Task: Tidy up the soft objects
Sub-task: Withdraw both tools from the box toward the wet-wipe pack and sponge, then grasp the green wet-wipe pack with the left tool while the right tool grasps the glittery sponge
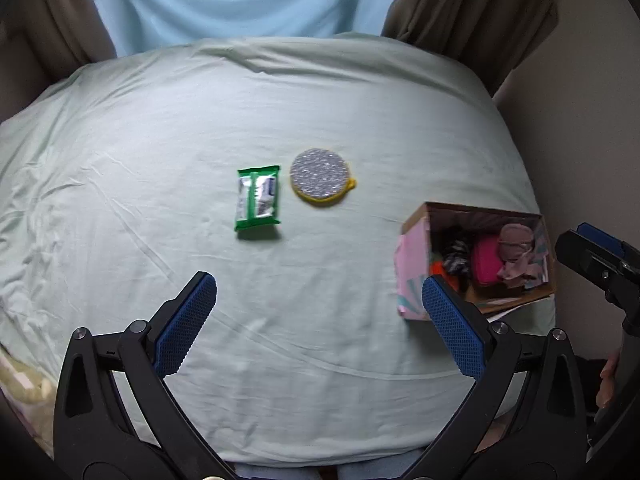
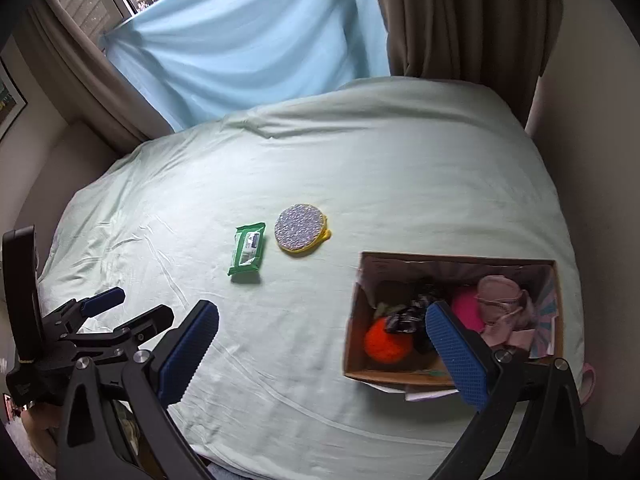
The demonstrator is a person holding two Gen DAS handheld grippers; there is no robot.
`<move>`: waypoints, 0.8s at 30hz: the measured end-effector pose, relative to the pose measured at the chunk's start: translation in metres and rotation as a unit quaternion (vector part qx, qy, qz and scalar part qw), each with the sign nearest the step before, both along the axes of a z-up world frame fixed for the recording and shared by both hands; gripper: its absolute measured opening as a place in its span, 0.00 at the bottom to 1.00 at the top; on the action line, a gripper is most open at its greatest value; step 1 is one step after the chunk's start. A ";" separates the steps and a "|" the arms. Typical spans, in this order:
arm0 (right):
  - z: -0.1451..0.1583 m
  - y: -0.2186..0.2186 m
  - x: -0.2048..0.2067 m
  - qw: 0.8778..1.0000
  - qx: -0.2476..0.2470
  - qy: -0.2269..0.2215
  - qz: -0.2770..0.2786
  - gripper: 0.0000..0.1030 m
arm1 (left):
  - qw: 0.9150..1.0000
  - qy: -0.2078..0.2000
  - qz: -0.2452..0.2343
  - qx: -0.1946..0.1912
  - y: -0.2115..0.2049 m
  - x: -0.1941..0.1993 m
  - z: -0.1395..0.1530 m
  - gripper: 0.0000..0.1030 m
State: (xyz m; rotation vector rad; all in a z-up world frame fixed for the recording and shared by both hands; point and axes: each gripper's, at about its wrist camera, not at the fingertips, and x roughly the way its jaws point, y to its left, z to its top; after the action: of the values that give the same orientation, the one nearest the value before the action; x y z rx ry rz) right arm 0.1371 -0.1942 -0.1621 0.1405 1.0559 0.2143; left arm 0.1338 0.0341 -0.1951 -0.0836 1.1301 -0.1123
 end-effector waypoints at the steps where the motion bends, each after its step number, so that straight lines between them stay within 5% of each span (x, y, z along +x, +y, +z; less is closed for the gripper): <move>1: -0.003 0.011 0.005 1.000 -0.002 0.001 0.001 1.00 | 1.000 0.003 0.000 0.001 0.009 0.004 -0.004 0.99; 11: -0.043 0.093 0.075 1.000 -0.004 -0.004 -0.015 1.00 | 0.999 0.030 0.011 0.015 0.095 0.073 -0.066 0.99; 24: -0.132 0.123 0.183 0.999 -0.045 0.027 0.007 1.00 | 0.997 0.072 0.036 -0.001 0.111 0.155 -0.168 0.99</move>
State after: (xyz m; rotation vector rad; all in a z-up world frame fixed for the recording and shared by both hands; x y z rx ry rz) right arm 0.3196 -0.0714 -0.2941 0.0576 1.1192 0.1758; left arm 0.2893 0.1453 -0.3633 -0.1357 1.2699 -0.0438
